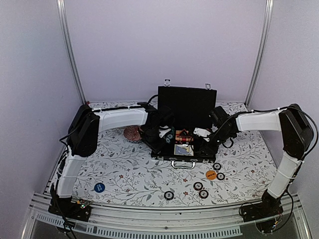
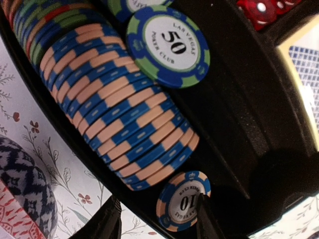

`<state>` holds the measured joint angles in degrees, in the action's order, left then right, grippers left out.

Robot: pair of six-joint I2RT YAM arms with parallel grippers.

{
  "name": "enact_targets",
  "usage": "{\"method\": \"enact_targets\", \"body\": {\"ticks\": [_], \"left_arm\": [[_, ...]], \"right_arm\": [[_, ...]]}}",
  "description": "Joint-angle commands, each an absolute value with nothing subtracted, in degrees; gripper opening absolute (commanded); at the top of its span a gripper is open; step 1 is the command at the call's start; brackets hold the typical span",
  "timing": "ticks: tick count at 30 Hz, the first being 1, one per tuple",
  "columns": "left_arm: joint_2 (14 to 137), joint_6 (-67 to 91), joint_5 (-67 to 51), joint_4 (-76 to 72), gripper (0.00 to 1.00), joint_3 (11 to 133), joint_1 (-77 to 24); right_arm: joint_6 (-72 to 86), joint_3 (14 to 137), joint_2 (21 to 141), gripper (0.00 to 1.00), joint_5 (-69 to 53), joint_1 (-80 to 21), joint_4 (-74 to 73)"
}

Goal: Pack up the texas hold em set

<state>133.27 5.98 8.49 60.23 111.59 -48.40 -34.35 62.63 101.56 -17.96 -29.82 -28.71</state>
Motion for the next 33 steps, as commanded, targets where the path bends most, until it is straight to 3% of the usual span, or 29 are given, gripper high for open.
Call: {"method": "enact_targets", "body": {"ticks": [1,12,18,26,33], "left_arm": [[138.2,2.8,15.0,64.7,0.52,112.9,-48.9],[138.7,-0.9,30.5,59.5,0.52,113.0,-49.1],[135.2,-3.8,29.6,49.6,0.53,109.8,-49.2],[134.6,1.0,26.4,52.5,0.54,112.6,-49.1],[126.0,7.2,16.1,50.4,0.58,108.3,-48.9]], "right_arm": [[-34.9,64.2,102.7,0.57,-18.6,-29.6,-29.3],[-35.2,64.2,103.7,0.57,-18.6,-29.7,-29.5],[-35.2,64.3,104.0,0.57,-18.6,-29.6,-29.8],[-35.2,64.3,104.1,0.57,-18.3,-29.7,-29.9],[-35.4,64.4,104.7,0.57,-18.7,-29.7,-30.3]]}}
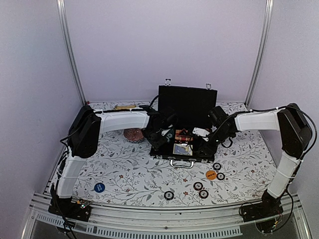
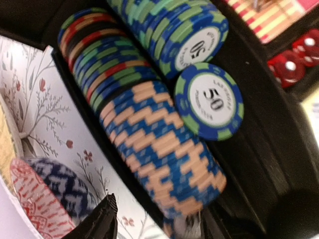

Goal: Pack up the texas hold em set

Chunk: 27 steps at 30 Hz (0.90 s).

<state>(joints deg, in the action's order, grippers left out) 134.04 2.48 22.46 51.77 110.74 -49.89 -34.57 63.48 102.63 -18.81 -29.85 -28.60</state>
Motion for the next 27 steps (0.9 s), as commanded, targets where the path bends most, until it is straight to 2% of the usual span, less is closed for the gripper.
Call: {"method": "enact_targets", "body": {"ticks": [1,6,10,13,17,24,27], "left_arm": [[124.8,8.2,15.0,50.1,0.59,107.3,-48.7],[121.7,14.0,9.4,50.0,0.60,103.4,-47.3],[121.0,18.0,2.2,48.9,0.54,100.1,-45.4],[121.4,20.0,-0.8,47.9,0.53,98.9,-44.2],[123.3,19.8,-1.7,47.7,0.51,99.3,-43.9],[128.0,18.1,-0.5,51.4,0.41,102.5,-43.9],[129.4,17.4,0.4,53.9,0.41,104.0,-43.9]], "right_arm": [[-35.4,64.5,104.8,0.57,-18.7,-29.8,-30.3],[-35.5,64.5,104.8,0.57,-18.9,-29.7,-30.5],[-35.6,64.6,105.0,0.57,-18.9,-29.7,-30.6],[-35.6,64.7,105.0,0.57,-19.0,-29.7,-30.8],[-35.6,64.7,104.9,0.57,-19.0,-29.8,-30.9],[-35.6,64.6,105.0,0.57,-18.9,-29.7,-31.0],[-35.7,64.6,105.1,0.57,-18.9,-29.7,-31.1]]}}
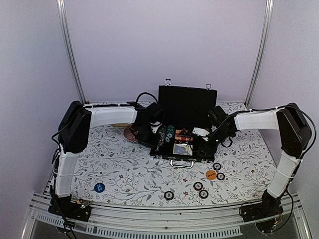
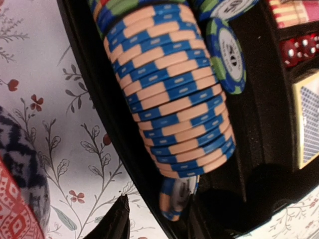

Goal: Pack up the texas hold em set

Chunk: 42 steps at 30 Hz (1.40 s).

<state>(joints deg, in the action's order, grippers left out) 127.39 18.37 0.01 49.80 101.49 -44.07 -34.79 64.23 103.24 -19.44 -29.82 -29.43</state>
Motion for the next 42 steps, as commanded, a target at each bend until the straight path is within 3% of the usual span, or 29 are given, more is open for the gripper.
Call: {"method": "enact_targets", "body": {"ticks": [1,15,22,31,42], "left_arm": [[129.5,17.2,1.0,54.8,0.41,104.5,-44.0],[133.3,10.9,17.8,54.5,0.40,106.3,-45.3],[134.9,7.8,18.0,52.9,0.26,109.6,-46.3],[132.6,2.7,23.8,50.6,0.32,107.3,-49.2],[130.1,1.0,20.2,50.6,0.33,108.6,-49.2]], "right_arm": [[-35.7,64.6,105.2,0.57,-18.9,-29.8,-31.1],[-36.0,64.8,106.4,0.57,-19.0,-29.8,-31.6],[-35.9,64.9,106.6,0.57,-18.9,-29.8,-31.7],[-35.9,65.0,107.2,0.57,-18.9,-29.8,-31.9],[-35.9,65.0,107.0,0.57,-18.8,-29.8,-32.2]]}}
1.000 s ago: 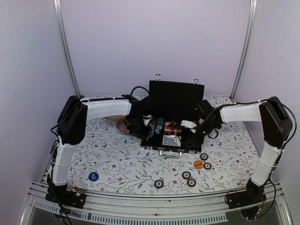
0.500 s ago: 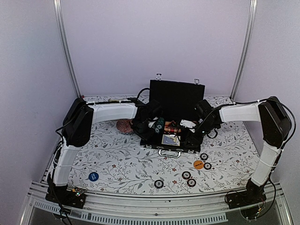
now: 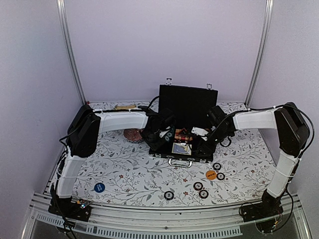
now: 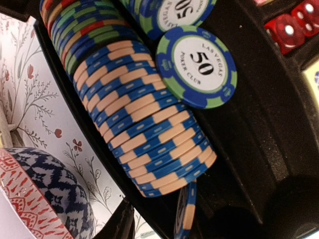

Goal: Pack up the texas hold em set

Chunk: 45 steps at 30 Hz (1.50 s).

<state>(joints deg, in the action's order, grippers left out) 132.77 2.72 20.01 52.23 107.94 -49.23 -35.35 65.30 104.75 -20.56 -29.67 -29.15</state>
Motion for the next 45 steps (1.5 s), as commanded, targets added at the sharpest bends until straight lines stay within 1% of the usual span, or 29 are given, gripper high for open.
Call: {"method": "enact_targets", "body": {"ticks": [1,12,27,35,40,45], "left_arm": [[130.0,0.9,20.3,50.6,0.33,108.7,-49.3],[128.3,-2.1,17.4,52.4,0.38,108.5,-49.5],[132.0,-1.7,22.2,50.8,0.38,111.5,-48.0],[131.9,-2.0,21.1,50.4,0.38,112.0,-47.0],[129.0,-0.2,21.3,53.8,0.38,111.8,-48.0],[121.4,2.2,19.3,54.4,0.41,109.9,-49.3]], "right_arm": [[-36.0,65.0,107.0,0.57,-18.8,-29.8,-32.2],[-36.1,65.0,107.2,0.57,-19.0,-29.8,-32.5],[-36.1,65.1,107.5,0.57,-18.9,-30.0,-32.8],[-36.3,65.1,107.5,0.57,-19.1,-30.1,-33.0],[-36.2,65.4,106.5,0.57,-20.0,-30.1,-33.3],[-35.8,66.8,103.0,0.57,-21.2,-29.9,-34.4]]}}
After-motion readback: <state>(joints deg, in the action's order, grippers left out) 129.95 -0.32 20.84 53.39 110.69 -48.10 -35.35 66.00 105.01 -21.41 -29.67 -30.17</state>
